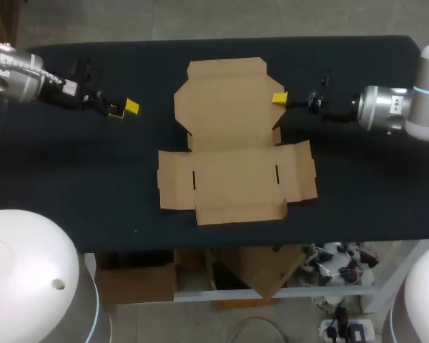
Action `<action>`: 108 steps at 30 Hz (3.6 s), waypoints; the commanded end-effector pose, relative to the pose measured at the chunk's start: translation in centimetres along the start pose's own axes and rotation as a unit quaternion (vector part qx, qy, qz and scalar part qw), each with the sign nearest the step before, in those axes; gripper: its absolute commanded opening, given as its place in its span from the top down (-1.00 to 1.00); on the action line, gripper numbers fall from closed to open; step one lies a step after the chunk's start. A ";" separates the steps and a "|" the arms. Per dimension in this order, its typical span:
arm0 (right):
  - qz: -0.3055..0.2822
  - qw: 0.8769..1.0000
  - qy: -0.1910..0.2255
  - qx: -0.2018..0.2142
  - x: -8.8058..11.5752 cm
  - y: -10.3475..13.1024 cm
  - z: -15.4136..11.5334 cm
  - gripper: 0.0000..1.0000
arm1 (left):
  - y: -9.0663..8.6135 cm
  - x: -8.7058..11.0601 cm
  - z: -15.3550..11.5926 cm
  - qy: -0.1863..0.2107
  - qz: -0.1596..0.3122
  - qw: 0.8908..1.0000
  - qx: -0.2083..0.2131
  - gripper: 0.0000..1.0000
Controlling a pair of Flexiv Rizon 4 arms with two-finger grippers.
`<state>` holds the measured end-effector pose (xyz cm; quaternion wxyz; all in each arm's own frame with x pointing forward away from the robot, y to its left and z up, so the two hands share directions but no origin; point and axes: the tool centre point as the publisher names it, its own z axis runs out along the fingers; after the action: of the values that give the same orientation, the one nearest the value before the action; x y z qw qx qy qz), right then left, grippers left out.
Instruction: Assemble the packaging by folding the flat box into shape, placing the metal phone stand inside, and closing the box properly
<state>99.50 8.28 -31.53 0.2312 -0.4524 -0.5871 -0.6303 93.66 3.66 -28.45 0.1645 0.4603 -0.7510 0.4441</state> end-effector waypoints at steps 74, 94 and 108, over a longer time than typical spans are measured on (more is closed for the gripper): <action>-0.098 0.991 0.089 -0.035 3.2 3.9 2.6 1.00 | -7.9 5.9 11.8 0.119 0.169 0.970 0.126 -0.10; -0.109 0.989 0.098 -0.029 4.1 4.4 3.5 1.00 | -8.5 6.9 13.1 0.130 0.180 0.968 0.119 0.29; -0.112 0.988 0.101 -0.029 4.2 4.4 3.5 1.00 | -8.3 6.9 13.3 0.139 0.180 0.966 0.121 1.00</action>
<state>102.09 11.36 -25.93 0.2014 -0.3277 -0.5915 -0.7086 98.88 -12.23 -26.58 0.1249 0.2713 -0.7321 0.6123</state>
